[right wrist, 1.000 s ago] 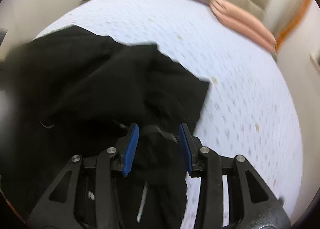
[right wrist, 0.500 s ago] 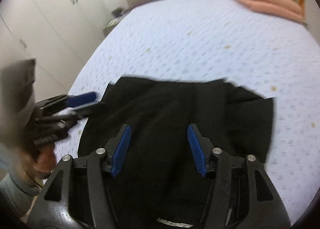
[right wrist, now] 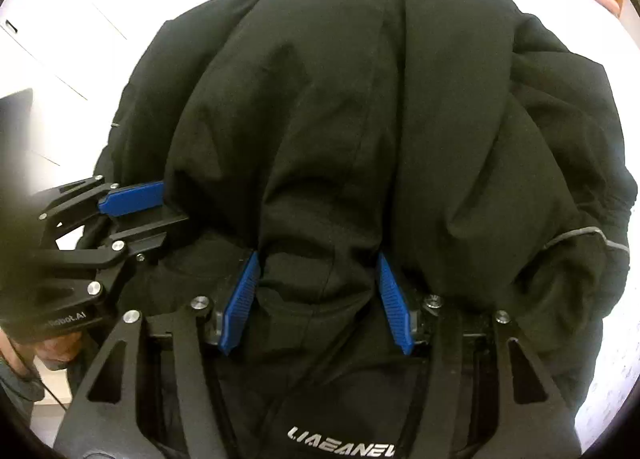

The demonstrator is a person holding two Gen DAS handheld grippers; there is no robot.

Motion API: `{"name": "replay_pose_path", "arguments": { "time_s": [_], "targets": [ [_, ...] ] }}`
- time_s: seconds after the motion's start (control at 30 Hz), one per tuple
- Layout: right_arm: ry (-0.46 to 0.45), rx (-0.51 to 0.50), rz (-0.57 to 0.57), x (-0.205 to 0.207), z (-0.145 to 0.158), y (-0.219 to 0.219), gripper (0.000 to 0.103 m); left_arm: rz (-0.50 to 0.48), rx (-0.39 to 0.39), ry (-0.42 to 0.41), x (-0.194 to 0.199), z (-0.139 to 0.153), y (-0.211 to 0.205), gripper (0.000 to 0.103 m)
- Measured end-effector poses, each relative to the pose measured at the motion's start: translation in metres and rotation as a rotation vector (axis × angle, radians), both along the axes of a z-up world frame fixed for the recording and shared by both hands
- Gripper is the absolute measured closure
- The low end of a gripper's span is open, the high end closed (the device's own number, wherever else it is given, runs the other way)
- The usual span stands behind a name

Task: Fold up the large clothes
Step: 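Fold the held hood down onto the jacket body with both grippers, then press the folded hood flat onto the jacket with both grippers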

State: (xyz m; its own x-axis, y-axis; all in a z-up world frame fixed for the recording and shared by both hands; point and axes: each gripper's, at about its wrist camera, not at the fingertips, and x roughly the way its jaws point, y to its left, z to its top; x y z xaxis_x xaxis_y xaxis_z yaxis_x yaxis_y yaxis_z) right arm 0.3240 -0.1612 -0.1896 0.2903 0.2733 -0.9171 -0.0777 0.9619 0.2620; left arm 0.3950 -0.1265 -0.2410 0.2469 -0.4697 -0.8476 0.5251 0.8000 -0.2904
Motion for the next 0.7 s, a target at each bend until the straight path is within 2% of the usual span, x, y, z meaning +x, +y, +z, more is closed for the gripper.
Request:
{"name": "replay_pose_path", "arguments": {
  "time_s": [0.07,0.13,0.23,0.3,0.37,0.43,0.47,0.5,0.6,0.7],
  "targets": [
    [-0.008,0.038,-0.001,0.001,0.015,-0.007,0.048,0.002,-0.029,0.004,0.004,0.019,0.005,0.059],
    [-0.066,0.058,-0.01,-0.005,0.042,-0.016,0.048,0.013,-0.053,-0.034,0.002,0.04,0.012,0.059],
    [-0.165,0.007,-0.055,-0.009,0.082,-0.03,0.047,0.048,-0.085,-0.1,0.001,0.065,0.025,0.059],
    [-0.19,-0.009,-0.1,-0.001,0.088,-0.045,0.048,0.098,-0.095,-0.102,0.008,0.065,0.031,0.057],
    [-0.151,-0.028,-0.159,0.008,0.074,-0.059,0.05,0.14,-0.055,-0.067,0.013,0.043,0.034,0.057],
    [-0.046,-0.06,-0.208,0.022,0.037,-0.071,0.062,0.169,-0.03,-0.002,0.019,0.012,0.037,0.058],
    [0.007,-0.067,-0.223,0.024,0.018,-0.075,0.066,0.17,-0.03,0.008,0.018,0.008,0.032,0.059],
    [0.028,-0.03,-0.233,0.023,0.004,-0.081,0.066,0.167,-0.021,0.008,0.017,0.002,0.03,0.059],
    [-0.007,-0.021,-0.228,0.015,0.007,-0.079,0.066,0.146,0.054,-0.056,0.01,0.006,0.017,0.058],
    [-0.02,-0.022,-0.222,-0.008,0.021,-0.069,0.064,0.148,0.033,-0.063,0.003,0.019,0.019,0.058]
  ]
}}
